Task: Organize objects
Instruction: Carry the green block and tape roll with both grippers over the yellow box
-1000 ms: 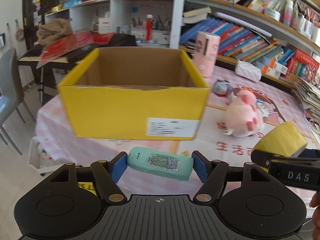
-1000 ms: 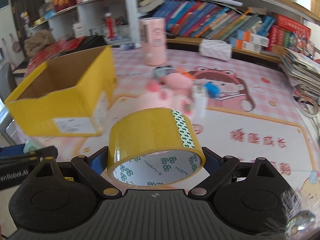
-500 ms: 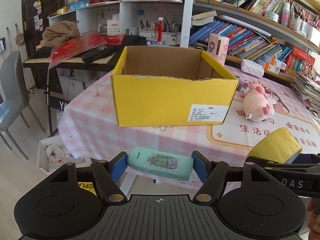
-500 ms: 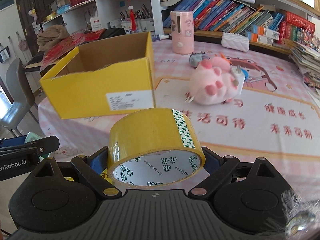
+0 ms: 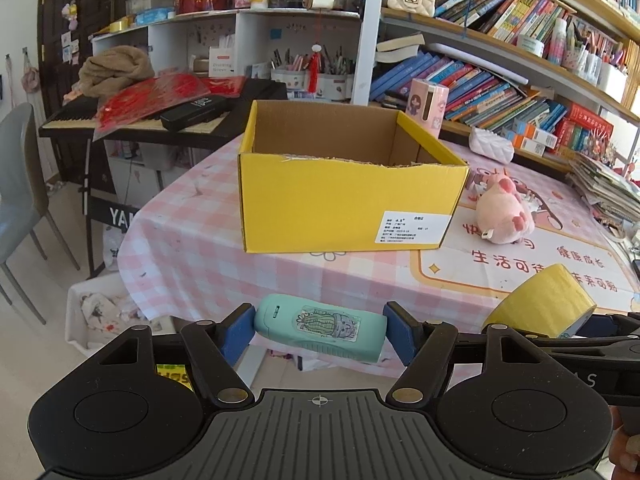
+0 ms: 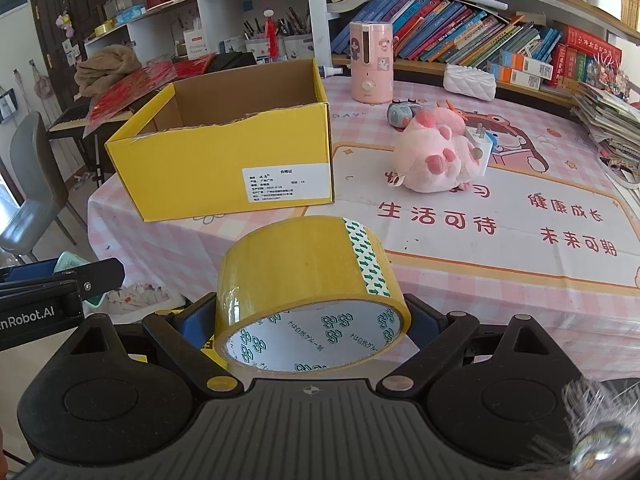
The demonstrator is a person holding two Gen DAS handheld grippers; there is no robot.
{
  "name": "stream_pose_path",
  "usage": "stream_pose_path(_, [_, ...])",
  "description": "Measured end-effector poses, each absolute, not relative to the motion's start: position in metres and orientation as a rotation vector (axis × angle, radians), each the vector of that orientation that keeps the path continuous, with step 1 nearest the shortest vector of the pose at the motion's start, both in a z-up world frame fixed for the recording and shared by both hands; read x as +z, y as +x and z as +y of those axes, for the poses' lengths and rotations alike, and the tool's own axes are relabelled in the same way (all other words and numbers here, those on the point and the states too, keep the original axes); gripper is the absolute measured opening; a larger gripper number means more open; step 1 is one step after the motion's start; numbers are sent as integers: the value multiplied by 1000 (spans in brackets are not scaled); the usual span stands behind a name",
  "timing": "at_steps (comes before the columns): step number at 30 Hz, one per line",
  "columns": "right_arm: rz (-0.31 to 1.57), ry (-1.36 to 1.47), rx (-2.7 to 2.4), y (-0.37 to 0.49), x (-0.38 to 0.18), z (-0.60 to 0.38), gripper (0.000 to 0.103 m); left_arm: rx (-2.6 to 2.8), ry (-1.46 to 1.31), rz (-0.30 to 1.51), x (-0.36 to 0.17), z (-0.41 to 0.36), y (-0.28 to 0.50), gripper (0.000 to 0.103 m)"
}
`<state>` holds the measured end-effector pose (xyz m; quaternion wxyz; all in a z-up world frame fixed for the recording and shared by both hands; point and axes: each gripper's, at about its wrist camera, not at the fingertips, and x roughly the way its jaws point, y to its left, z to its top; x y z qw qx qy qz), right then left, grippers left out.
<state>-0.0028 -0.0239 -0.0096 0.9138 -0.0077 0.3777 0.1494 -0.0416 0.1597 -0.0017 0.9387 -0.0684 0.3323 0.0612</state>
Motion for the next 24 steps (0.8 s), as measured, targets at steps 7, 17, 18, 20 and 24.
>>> stream_pose_path(7, [774, -29, 319, -7, -8, -16, 94, 135, -146, 669, -1, 167, -48, 70])
stream_pose_path(17, [766, -41, 327, -10, -4, -8, 94, 140, -151, 650, 4, 173, -52, 70])
stream_pose_path(18, [766, -43, 328, -10, -4, -7, 94, 140, -152, 648, 4, 173, -52, 70])
stream_pose_path(20, [763, -45, 329, -10, -3, -6, 94, 141, -151, 644, 5, 173, -53, 70])
stream_pose_path(24, [759, -47, 329, -11, -1, -4, 94, 138, -143, 638, 6, 173, -55, 70])
